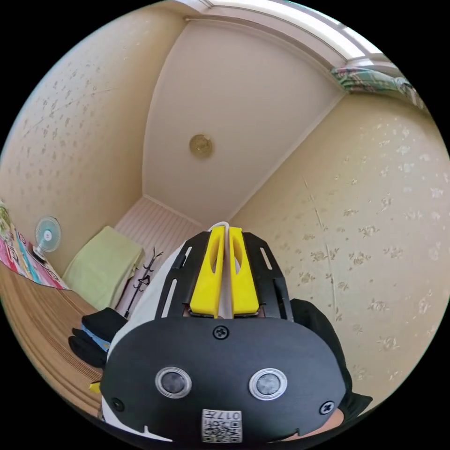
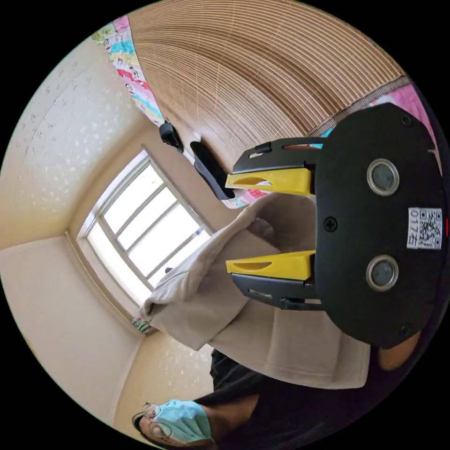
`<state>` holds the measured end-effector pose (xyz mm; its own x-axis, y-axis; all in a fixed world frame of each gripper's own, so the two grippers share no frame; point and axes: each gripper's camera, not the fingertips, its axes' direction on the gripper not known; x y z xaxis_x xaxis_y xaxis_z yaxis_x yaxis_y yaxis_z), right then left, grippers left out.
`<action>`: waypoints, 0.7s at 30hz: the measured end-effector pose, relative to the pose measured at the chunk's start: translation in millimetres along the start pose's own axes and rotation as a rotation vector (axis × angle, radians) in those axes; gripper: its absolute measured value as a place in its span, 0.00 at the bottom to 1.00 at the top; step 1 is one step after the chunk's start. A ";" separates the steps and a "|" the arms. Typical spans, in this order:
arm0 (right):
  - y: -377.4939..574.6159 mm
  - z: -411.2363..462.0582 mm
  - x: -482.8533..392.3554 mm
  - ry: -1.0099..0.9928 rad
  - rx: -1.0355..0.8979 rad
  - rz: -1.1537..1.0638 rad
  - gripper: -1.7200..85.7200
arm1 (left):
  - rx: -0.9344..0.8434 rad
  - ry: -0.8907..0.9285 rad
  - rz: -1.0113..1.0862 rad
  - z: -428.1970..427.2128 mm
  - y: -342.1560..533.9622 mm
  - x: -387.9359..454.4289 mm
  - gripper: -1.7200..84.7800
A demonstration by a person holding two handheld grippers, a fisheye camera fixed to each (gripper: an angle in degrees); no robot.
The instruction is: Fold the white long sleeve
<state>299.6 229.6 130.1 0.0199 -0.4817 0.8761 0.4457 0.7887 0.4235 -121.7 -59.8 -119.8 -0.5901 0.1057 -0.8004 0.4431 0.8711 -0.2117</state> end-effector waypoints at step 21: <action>-78.4 -196.9 -354.8 0.757 0.909 -0.482 0.08 | -0.062 -0.685 0.230 6.4 -6.6 99.6 0.01</action>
<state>433.9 263.5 -259.3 0.6640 -0.6508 0.3683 -0.2146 0.3060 0.9275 -179.1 -58.1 -201.8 0.0780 -0.0170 -0.9968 0.4538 0.8909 0.0203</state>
